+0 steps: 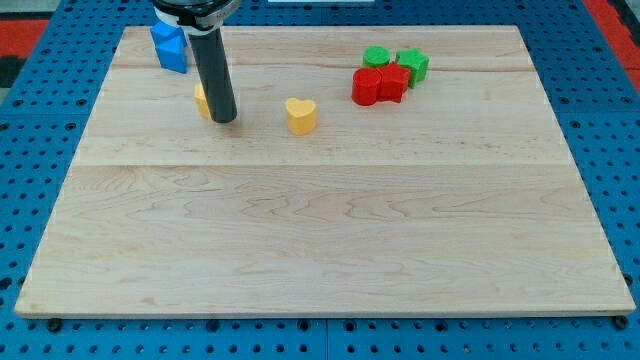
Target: Nudge the yellow heart up a bit
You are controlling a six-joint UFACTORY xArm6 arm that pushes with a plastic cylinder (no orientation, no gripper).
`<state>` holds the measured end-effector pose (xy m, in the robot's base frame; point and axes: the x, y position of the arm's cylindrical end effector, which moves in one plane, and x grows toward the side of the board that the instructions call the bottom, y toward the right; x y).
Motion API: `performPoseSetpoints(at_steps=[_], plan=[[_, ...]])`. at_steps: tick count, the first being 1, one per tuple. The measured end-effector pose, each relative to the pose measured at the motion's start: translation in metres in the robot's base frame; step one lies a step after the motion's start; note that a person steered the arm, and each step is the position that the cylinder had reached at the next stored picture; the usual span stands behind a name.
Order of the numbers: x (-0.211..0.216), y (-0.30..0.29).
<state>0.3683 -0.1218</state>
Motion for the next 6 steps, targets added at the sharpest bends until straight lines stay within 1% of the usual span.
performPoseSetpoints(at_steps=[1, 2, 3, 5, 6], plan=[[0.001, 0.000], [0.006, 0.025], [0.033, 0.049], [0.038, 0.140], [0.047, 0.174]])
